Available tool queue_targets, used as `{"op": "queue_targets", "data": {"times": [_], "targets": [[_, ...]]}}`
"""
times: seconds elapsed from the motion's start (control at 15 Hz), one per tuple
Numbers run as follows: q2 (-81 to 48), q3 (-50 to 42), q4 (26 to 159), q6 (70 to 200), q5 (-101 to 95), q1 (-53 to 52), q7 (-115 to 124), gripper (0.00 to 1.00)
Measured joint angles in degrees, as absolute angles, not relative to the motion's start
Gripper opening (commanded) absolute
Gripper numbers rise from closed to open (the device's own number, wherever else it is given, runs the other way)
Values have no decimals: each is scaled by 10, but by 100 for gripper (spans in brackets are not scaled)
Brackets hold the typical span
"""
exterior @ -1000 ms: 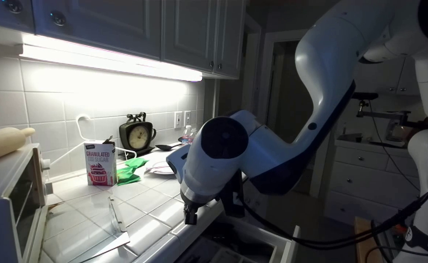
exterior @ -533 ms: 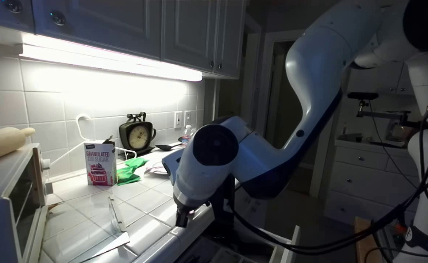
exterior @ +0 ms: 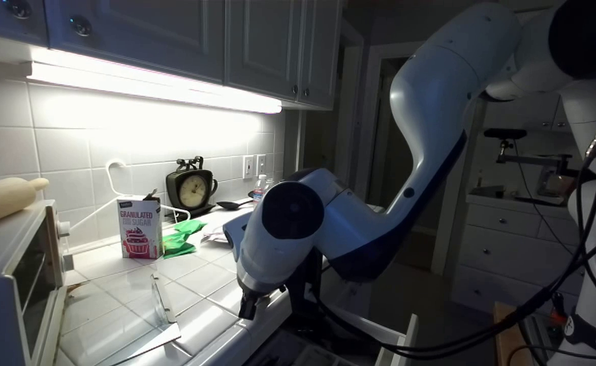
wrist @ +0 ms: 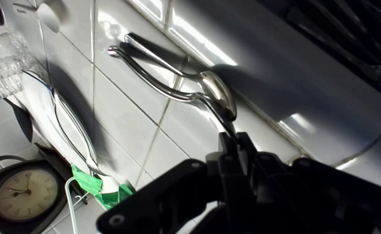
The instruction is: Remove two spoons from the drawer
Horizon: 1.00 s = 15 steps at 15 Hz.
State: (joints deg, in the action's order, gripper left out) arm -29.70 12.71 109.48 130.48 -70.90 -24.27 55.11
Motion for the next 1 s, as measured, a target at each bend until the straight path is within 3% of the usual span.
{"op": "queue_targets", "data": {"times": [1.0], "targets": [[-299,127,1094,1303,-729,-244,641,2]]}}
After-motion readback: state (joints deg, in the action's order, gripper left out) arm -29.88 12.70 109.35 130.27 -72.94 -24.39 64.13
